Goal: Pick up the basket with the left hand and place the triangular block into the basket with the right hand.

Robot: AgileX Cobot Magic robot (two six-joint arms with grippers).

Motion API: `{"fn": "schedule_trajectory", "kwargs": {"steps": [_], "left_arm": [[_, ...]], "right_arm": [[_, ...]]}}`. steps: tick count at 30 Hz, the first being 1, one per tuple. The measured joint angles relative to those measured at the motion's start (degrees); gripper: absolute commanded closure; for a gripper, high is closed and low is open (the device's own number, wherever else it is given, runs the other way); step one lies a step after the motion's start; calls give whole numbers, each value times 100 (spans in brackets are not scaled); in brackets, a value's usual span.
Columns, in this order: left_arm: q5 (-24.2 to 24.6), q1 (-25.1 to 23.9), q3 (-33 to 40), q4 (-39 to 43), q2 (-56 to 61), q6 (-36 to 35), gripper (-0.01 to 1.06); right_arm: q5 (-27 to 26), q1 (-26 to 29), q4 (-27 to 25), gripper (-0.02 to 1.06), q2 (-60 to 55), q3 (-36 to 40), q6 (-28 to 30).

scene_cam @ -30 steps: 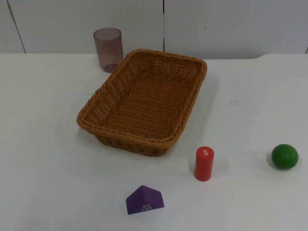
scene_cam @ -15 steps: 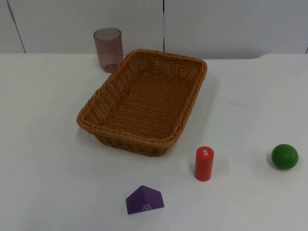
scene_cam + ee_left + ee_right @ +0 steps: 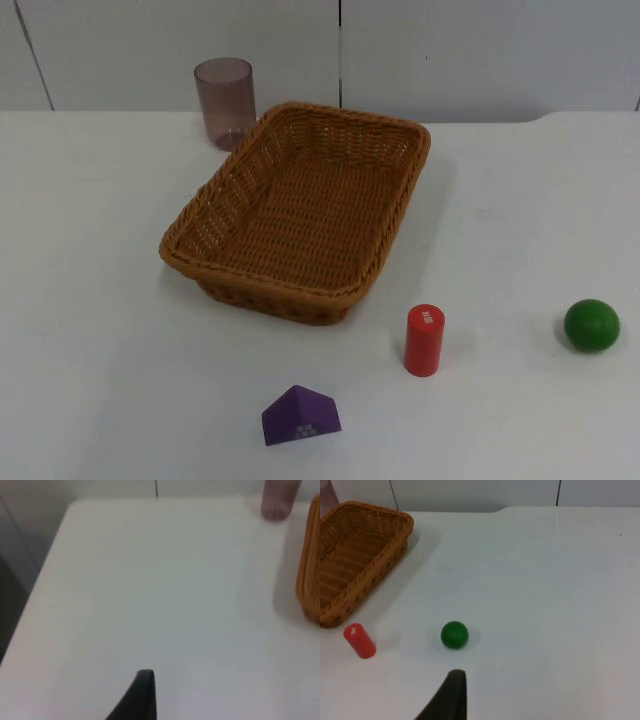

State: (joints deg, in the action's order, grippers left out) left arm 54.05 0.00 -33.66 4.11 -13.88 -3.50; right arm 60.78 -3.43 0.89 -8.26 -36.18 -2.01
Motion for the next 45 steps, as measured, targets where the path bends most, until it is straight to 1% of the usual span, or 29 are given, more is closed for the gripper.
{"fn": "schedule_trajectory", "kwargs": {"steps": [3, 5, 6, 9, 10, 12, 15, 17, 21, 22, 23, 27, 28, 29, 33, 34, 38, 39, 40, 44, 45], "left_arm": [[-650, 0, -414, 0, -908, -62, 0], [-863, 0, -732, -35, -1496, -77, 0], [-863, 0, -732, -35, -1496, -77, 0], [-1048, 0, -1199, -248, -2268, -101, 0], [-1048, 0, -1199, -248, -2268, -101, 0], [-1141, 58, -1483, -411, -2794, -101, 0], [-1294, 157, -1665, -601, -3272, -101, 0], [-1372, 168, -1707, -657, -3437, -101, 0], [-1676, 201, -1725, -889, -4071, -101, 0], [-1676, 201, -1725, -889, -4071, -101, 0], [-1718, 213, -1725, -904, -4211, -101, 0], [-1904, 500, -1734, -929, -4929, -79, 0], [-1966, 610, -1734, -929, -5143, -57, 0], [-1966, 610, -1734, -929, -5143, -57, 0], [-2169, 1087, -1847, -952, -6067, 68, 0], [-2169, 1087, -1847, -952, -6067, 68, 0], [-2322, 1452, -2354, -1167, -7018, 442, 0], [-2361, 1488, -2496, -1342, -7213, 626, 0], [-2361, 1488, -2496, -1342, -7213, 626, 0], [-2553, 1510, -3110, -2429, -8013, 1753, 0], [-2553, 1510, -3110, -2429, -8013, 1753, 0]], "right_arm": [[-336, 0, 0, -1, -655, -325, -104], [-574, 0, 0, -1, -1096, -533, -104], [-574, 0, 0, -1, -1096, -533, -104], [-861, 0, 0, -1, -1671, -782, -116], [-861, 0, 0, -1, -1671, -782, -116], [-1134, 0, 0, -1, -2113, -936, -129], [-1464, 0, 0, -1, -2605, -1056, -129], [-1527, 0, 0, -1, -2773, -1114, -129], [-1718, 0, 0, -1, -3241, -1265, -129], [-1718, 0, 0, -1, -3241, -1265, -129], [-1841, 0, 12, -1, -3393, -1291, -129], [-2085, 0, 12, -1, -3616, -1322, -129], [-2123, 0, 12, -1, -3638, -1322, -129], [-2123, 0, 12, -1, -3638, -1322, -129], [-2148, 0, 12, -1, -3715, -1322, -70], [-2148, 0, 12, -1, -3715, -1322, -70], [-2121, 0, 12, -1, -3715, -1322, -59], [-2064, 0, 12, -1, -3715, -1322, -48], [-2064, 0, 12, -1, -3715, -1322, -48], [-1851, 0, 121, -1, -3715, -1322, -37], [-1851, 0, 121, -1, -3715, -1322, -37]]}}
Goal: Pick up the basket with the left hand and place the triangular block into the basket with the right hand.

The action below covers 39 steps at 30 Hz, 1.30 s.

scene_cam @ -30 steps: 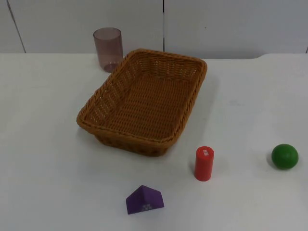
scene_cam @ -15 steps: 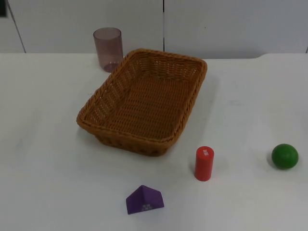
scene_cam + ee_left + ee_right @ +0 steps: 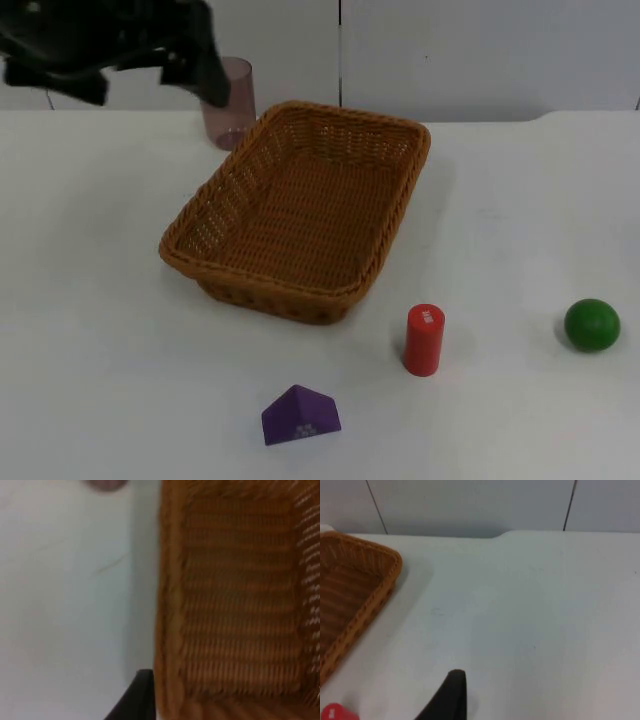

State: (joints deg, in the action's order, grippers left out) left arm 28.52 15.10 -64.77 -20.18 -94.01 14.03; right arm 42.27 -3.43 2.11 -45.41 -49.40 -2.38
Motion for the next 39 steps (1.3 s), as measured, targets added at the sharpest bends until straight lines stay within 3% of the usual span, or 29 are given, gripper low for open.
{"fn": "schedule_trajectory", "kwargs": {"steps": [3, 7, 23, 34, 39], "left_arm": [[-242, 0, -387, -691, -608, 696, 0], [-411, 0, -705, -818, -1122, 893, 0], [-497, -90, -2086, -455, -3024, 1426, 0], [193, -238, -2987, -829, -3780, 1980, 0], [248, -238, -3171, -829, -4037, 2001, 0]], "right_arm": [[152, 0, 89, -1, 10, 0, 0], [175, 0, 87, -1, 10, 0, 0], [257, 0, 188, -1, 10, 0, 0], [275, 0, 199, -1, 10, 0, 105], [275, 0, 221, -1, 10, 0, 134]]}}
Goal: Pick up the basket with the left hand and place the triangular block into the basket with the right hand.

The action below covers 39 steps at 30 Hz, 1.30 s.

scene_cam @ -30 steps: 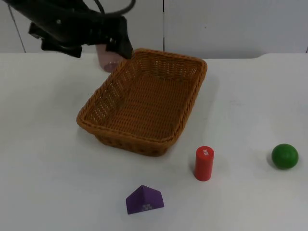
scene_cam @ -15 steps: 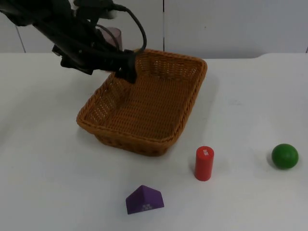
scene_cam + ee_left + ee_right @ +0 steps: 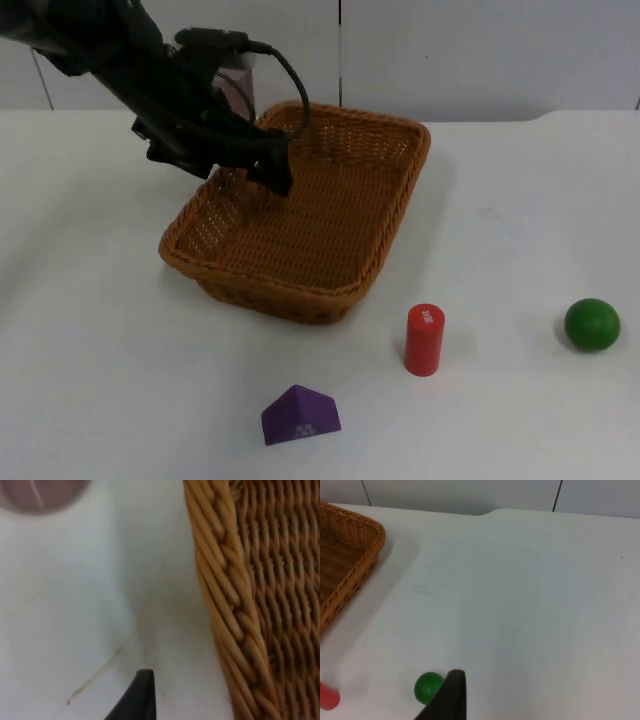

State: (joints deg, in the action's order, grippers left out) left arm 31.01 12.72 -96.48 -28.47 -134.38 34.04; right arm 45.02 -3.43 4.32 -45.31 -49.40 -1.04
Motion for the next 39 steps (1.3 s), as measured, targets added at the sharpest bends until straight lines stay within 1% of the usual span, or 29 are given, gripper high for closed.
{"fn": "schedule_trajectory", "kwargs": {"steps": [7, 8, 9, 10, 12, 14, 15, 16, 17, 18, 19, 21, 23, 25, 31, 34, 36, 39], "left_arm": [[23, 0, -11, -4, -203, 0, 1], [23, 0, -11, -4, -215, -10, 3], [23, 0, -11, -4, -215, -10, 8], [23, 0, -11, -4, -240, -21, 8], [23, 0, -11, -4, -250, -21, 28], [28, 0, -11, -4, -250, -21, 59], [37, 0, -11, -4, -250, -55, 59], [37, 0, -11, 8, -250, -116, 76], [37, 0, -11, 44, -250, -204, 97], [77, -10, -22, -11, -250, -322, 105], [77, -10, -22, -11, -250, -322, 104], [151, -24, -55, 31, -215, -631, 104], [202, -24, -55, 86, -189, -773, 104], [231, -24, -55, 112, -175, -813, 104], [732, -24, -44, 291, 259, -1305, 104], [986, -24, 156, 279, 564, -1631, 104], [1012, -24, 280, 279, 701, -1730, 104], [981, -24, 751, 230, 1191, -1892, 104]], "right_arm": [[0, 0, 12, -1, 0, 0, 36], [-12, 0, 12, -1, 0, 0, 36], [-12, 0, 12, -1, 0, 0, 36], [-23, 0, 12, -1, 0, 0, 46], [-33, 0, 12, -1, 0, 0, 50], [-45, 0, 12, -1, 0, 0, 50], [-56, 0, 12, -1, 0, 0, 50], [-56, 0, 12, -1, 0, 0, 50], [-56, 0, 12, -1, 0, 0, 50], [-68, 0, 12, -1, 0, 0, 50], [-68, 0, 12, -1, 0, 0, 50], [-79, 0, 12, -1, 0, 0, 55], [-79, 0, 12, -1, 0, 0, 55], [-79, 0, 12, -1, 0, 0, 66], [-91, 0, 12, -1, 0, 0, 64], [-91, 0, 12, -1, 0, 0, 64], [-91, 0, 12, -1, 0, 0, 64], [-80, 0, 12, -1, 0, 0, 64]]}}
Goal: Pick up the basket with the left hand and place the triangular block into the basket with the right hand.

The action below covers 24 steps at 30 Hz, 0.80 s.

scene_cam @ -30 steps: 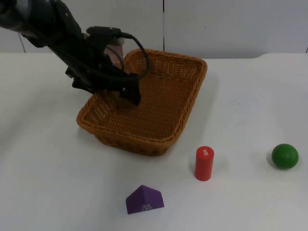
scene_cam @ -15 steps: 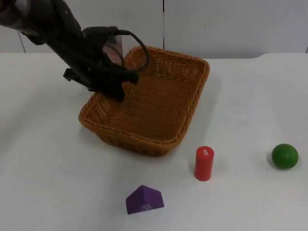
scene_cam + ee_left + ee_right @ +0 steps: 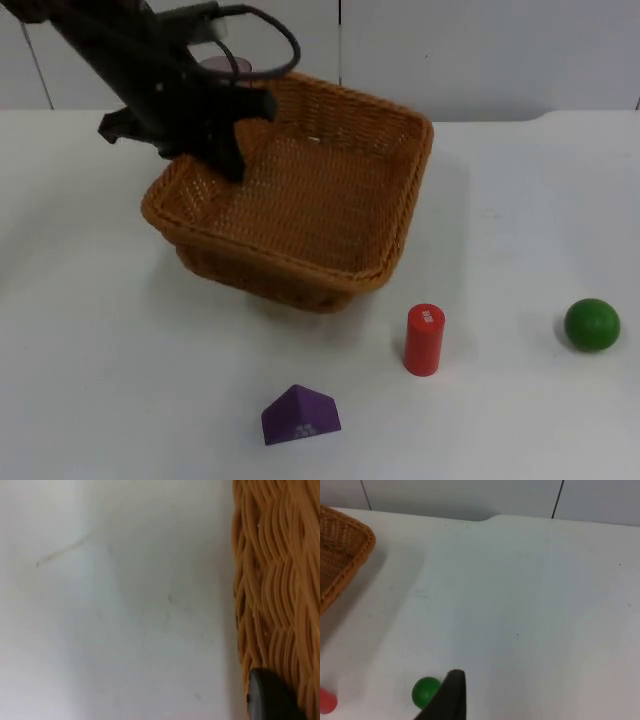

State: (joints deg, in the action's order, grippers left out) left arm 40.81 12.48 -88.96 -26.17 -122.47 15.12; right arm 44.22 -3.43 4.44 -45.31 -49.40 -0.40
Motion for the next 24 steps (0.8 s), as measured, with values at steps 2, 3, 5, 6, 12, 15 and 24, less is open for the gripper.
{"fn": "schedule_trajectory", "kwargs": {"steps": [2, 3, 5, 6, 12, 15, 24], "left_arm": [[-39, 0, 372, -56, 398, -93, 104], [-39, 0, 372, -56, 398, -93, 104], [-146, 0, 837, -104, 876, -258, 104], [-190, 0, 1104, -118, 1080, -365, 104], [-495, 0, 2573, -186, 2265, -607, 104], [-614, -84, 3183, -197, 2729, -607, 104], [-722, -1275, 4020, -700, 3876, -437, 104]], "right_arm": [[40, 0, 0, -1, 0, 0, 0], [40, 0, 0, -1, 0, 0, 0], [86, 0, 0, -1, 0, 0, 0], [85, 0, -11, -1, 0, 0, 0], [99, 0, -11, -1, 0, 0, 0], [99, 0, -11, -1, 0, 0, 0], [278, -37, -956, -1, -21, 0, 1076]]}}
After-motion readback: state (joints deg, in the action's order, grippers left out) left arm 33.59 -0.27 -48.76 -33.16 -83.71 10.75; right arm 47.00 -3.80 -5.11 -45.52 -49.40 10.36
